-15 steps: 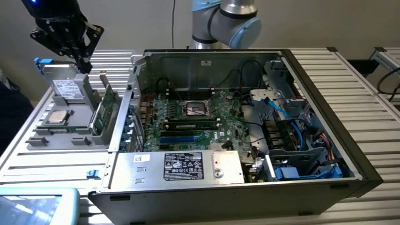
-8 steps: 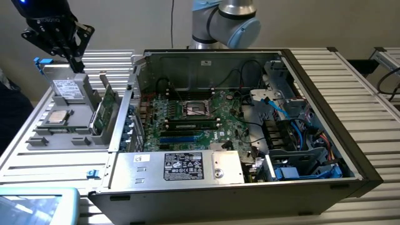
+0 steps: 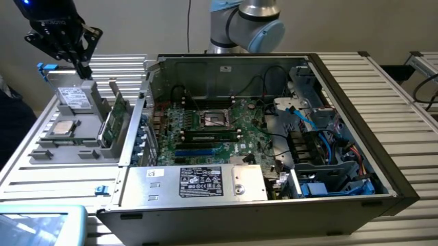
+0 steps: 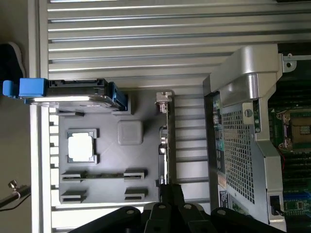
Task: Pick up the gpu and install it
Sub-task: 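Reach for the gpu, then pick up the gpu and move the gpu toward the slot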
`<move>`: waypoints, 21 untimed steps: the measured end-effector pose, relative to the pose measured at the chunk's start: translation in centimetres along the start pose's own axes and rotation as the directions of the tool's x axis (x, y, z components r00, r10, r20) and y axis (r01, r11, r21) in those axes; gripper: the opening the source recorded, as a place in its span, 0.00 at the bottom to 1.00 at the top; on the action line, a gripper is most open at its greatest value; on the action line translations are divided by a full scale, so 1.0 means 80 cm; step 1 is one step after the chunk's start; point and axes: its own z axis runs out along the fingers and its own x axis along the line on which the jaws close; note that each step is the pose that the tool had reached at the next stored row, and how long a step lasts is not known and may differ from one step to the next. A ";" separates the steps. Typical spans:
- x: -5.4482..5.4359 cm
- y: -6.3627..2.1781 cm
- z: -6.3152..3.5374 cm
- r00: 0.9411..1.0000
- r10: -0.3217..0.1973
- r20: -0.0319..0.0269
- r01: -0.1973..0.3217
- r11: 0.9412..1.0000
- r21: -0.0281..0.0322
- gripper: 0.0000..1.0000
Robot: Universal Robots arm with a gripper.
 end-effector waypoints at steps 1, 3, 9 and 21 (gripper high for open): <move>0.000 0.000 0.000 1.000 0.000 0.000 0.000 1.000 0.000 0.12; 0.000 0.000 0.000 1.000 0.000 0.000 0.000 1.000 0.000 0.12; 0.000 0.000 0.000 1.000 0.000 0.000 0.000 1.000 0.000 0.12; 0.000 0.000 0.000 1.000 0.000 0.000 0.000 1.000 0.000 0.37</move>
